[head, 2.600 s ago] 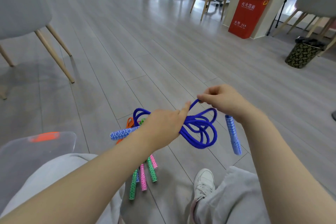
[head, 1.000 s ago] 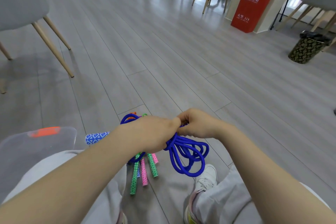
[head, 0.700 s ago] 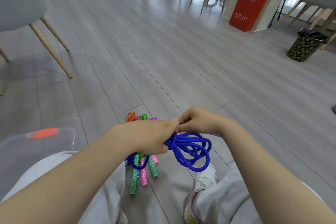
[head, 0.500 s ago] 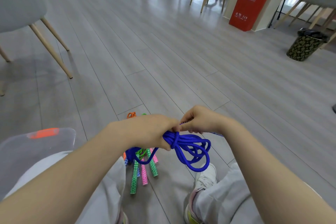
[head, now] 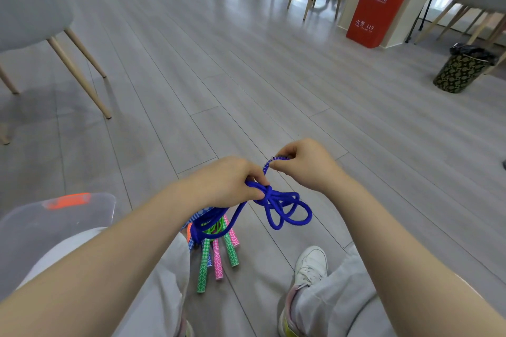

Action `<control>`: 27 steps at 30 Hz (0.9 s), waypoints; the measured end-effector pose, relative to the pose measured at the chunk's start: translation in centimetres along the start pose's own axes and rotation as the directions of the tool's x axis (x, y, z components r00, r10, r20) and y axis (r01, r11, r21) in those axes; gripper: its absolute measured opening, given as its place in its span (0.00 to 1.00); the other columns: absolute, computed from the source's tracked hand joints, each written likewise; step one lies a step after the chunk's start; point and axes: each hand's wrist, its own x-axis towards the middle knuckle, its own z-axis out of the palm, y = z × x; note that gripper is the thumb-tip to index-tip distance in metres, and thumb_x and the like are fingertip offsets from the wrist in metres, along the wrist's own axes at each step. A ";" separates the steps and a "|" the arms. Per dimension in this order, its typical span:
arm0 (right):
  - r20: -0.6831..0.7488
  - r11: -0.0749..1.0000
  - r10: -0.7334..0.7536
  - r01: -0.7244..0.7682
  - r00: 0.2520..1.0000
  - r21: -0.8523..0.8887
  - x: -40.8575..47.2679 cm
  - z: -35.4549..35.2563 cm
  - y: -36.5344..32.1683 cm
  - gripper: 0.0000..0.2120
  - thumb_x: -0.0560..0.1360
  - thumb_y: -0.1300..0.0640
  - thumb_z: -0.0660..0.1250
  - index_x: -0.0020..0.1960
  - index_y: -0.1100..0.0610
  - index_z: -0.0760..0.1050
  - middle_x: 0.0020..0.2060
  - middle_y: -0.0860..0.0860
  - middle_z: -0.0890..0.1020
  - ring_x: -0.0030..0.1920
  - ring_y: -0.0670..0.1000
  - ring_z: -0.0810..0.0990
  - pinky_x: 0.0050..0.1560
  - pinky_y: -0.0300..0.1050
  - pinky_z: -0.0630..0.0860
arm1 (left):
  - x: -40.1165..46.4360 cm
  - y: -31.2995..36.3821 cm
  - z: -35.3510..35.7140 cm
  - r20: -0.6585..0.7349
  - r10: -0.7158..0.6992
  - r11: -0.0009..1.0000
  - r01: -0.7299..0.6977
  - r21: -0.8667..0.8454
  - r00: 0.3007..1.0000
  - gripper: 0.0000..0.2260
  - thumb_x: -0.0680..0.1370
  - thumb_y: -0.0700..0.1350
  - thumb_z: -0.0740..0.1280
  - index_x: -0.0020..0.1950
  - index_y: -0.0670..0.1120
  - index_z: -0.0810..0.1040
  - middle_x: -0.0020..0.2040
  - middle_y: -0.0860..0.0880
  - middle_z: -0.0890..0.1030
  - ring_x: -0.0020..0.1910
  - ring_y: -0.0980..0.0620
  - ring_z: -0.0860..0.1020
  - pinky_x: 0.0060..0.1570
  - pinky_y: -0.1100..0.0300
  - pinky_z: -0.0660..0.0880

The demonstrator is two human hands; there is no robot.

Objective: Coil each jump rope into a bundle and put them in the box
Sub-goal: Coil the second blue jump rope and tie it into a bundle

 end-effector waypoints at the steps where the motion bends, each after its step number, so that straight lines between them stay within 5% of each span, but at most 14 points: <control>1: -0.040 1.000 -0.019 0.018 0.999 -0.010 -0.2 -0.1 -0.4 0.07 0.73 0.49 0.70 0.41 0.52 0.81 0.33 0.48 0.81 0.35 0.48 0.77 0.36 0.45 0.75 | 0.2 -0.2 -0.1 -0.029 -0.016 1.000 0.016 -0.011 0.999 0.07 0.74 0.52 0.69 0.51 0.58 0.80 0.46 0.56 0.81 0.45 0.55 0.79 0.46 0.59 0.77; 6: -0.189 0.966 0.007 0.042 0.982 0.254 -1.4 -1.9 -2.2 0.10 0.74 0.48 0.69 0.42 0.53 0.82 0.31 0.50 0.81 0.33 0.51 0.78 0.39 0.49 0.78 | 1.0 -1.2 0.0 -0.128 -0.111 0.993 0.105 -0.050 0.986 0.05 0.71 0.52 0.70 0.41 0.55 0.75 0.38 0.55 0.80 0.38 0.54 0.79 0.36 0.60 0.73; 10: -0.045 0.937 -0.035 0.048 0.998 0.346 -3.0 -1.9 -3.0 0.15 0.77 0.47 0.65 0.39 0.55 0.82 0.26 0.48 0.78 0.28 0.48 0.73 0.36 0.46 0.73 | 1.8 -1.4 -0.2 -0.216 -0.172 0.981 0.146 -0.129 0.961 0.05 0.73 0.50 0.68 0.41 0.54 0.72 0.39 0.55 0.80 0.38 0.55 0.78 0.35 0.60 0.70; 14: 0.243 0.866 -0.108 -0.029 0.964 0.499 -4.1 -2.4 -2.0 0.19 0.80 0.50 0.61 0.42 0.62 0.82 0.26 0.51 0.70 0.28 0.49 0.65 0.29 0.42 0.63 | 2.2 -1.7 -1.6 -0.308 -0.235 0.939 0.134 -0.317 0.922 0.03 0.73 0.48 0.69 0.43 0.53 0.75 0.41 0.53 0.82 0.40 0.51 0.81 0.42 0.56 0.76; 20: 0.649 0.873 -0.284 -0.088 0.706 0.479 -4.6 -2.5 0.1 0.17 0.81 0.52 0.61 0.47 0.66 0.80 0.28 0.54 0.69 0.29 0.49 0.66 0.31 0.44 0.63 | 1.6 -2.0 -3.6 -0.326 -0.356 0.752 0.061 -0.656 0.876 0.02 0.76 0.44 0.69 0.46 0.50 0.77 0.42 0.47 0.83 0.35 0.49 0.81 0.38 0.54 0.79; 24: 0.804 0.945 -0.196 -0.110 0.561 0.307 -4.2 -0.9 0.6 0.15 0.81 0.51 0.62 0.47 0.61 0.81 0.30 0.55 0.70 0.31 0.52 0.68 0.33 0.44 0.66 | 0.7 -1.0 -4.3 -0.211 -0.299 0.563 -0.006 -0.826 0.931 0.01 0.78 0.41 0.67 0.48 0.46 0.77 0.39 0.46 0.81 0.28 0.55 0.78 0.29 0.61 0.77; 27: 0.754 0.986 -0.032 -0.104 0.656 0.132 -3.1 0.9 1.4 0.16 0.79 0.47 0.63 0.45 0.59 0.82 0.32 0.55 0.73 0.34 0.54 0.69 0.34 0.43 0.69 | 0.0 -0.3 -4.3 -0.089 -0.128 0.525 -0.009 -0.851 0.988 0.02 0.78 0.39 0.66 0.47 0.46 0.78 0.39 0.45 0.81 0.30 0.52 0.78 0.32 0.59 0.78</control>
